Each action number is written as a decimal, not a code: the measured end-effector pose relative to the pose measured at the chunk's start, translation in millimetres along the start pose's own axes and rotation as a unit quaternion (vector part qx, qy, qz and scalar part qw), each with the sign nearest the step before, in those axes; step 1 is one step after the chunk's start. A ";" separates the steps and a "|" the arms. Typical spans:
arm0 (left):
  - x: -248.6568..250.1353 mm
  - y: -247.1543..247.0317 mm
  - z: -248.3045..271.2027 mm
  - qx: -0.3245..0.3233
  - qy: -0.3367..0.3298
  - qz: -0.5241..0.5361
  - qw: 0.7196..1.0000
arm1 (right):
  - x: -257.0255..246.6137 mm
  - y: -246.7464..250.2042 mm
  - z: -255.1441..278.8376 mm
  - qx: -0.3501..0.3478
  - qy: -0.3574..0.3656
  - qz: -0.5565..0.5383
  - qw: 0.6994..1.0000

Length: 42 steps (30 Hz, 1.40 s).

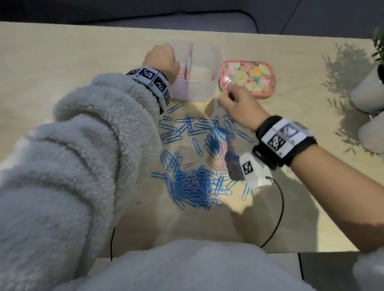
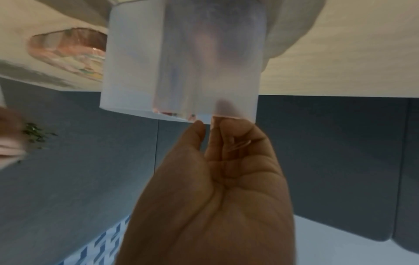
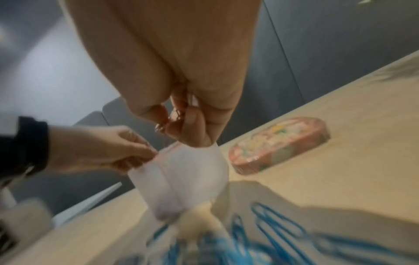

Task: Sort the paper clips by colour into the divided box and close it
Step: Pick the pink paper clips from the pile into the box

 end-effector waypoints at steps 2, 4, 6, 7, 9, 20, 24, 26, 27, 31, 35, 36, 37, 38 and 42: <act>-4.4 1.7 -0.1 0.006 0.013 0.043 0.999 | -16.7 3.9 -21.7 0.005 -0.008 -0.018 1.000; -12.5 1.7 -0.1 -0.002 0.027 0.129 0.991 | -35.7 2.5 -43.8 0.011 -0.010 -0.027 1.000; -19.5 2.6 2.5 -0.001 0.023 0.211 0.977 | -56.1 -4.3 -63.9 0.013 -0.004 -0.010 1.000; -23.0 4.2 5.0 0.014 0.016 0.246 0.969 | -64.5 -9.6 -73.6 0.009 -0.002 0.004 1.000; -33.6 8.9 14.5 0.053 0.008 0.312 0.949 | -79.1 -23.6 -90.2 -0.001 0.001 0.049 0.999; -83.1 -50.2 112.4 -0.008 -0.028 0.292 0.956 | -84.6 -62.6 -107.7 -0.025 -0.035 0.156 0.987; -73.4 -66.6 140.0 -0.070 -0.089 0.217 0.970 | -93.2 -40.6 -83.6 0.067 0.027 0.102 0.992; -68.8 -70.8 152.2 -0.092 -0.113 0.192 0.971 | -91.9 -35.6 -57.1 0.075 0.075 0.075 0.992; -67.7 -73.1 157.9 -0.104 -0.114 0.189 0.970 | -87.6 -36.2 -41.7 0.063 0.096 0.073 0.991; -65.1 -88.3 180.5 -0.150 -0.125 0.194 0.961 | -29.9 -72.9 27.4 -0.157 0.084 0.186 0.966; -69.2 -99.4 190.5 -0.138 -0.136 0.184 0.964 | 14.9 -104.1 77.1 -0.262 0.073 0.247 0.930; -69.6 -99.9 191.3 -0.131 -0.137 0.174 0.966 | 18.7 -107.6 84.3 -0.256 0.080 0.240 0.933; -70.0 -99.8 191.1 -0.129 -0.134 0.166 0.968 | 20.3 -110.7 89.5 -0.244 0.088 0.236 0.936; -70.8 -99.6 190.2 -0.128 -0.130 0.160 0.970 | 19.9 -114.5 94.6 -0.233 0.101 0.241 0.937; -76.0 -96.0 182.8 -0.120 -0.108 0.137 0.977 | 19.1 -129.0 103.5 -0.230 0.147 0.314 0.909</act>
Point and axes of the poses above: each hand's wrist, its own z-axis away from the middle knuckle, its own y-axis out of the back of the hand, x = y × z, the point moved 6 cm from there along -z, towards the middle knuckle, and after that the axes turned 8 degrees about -z, right-handed, at the moved point
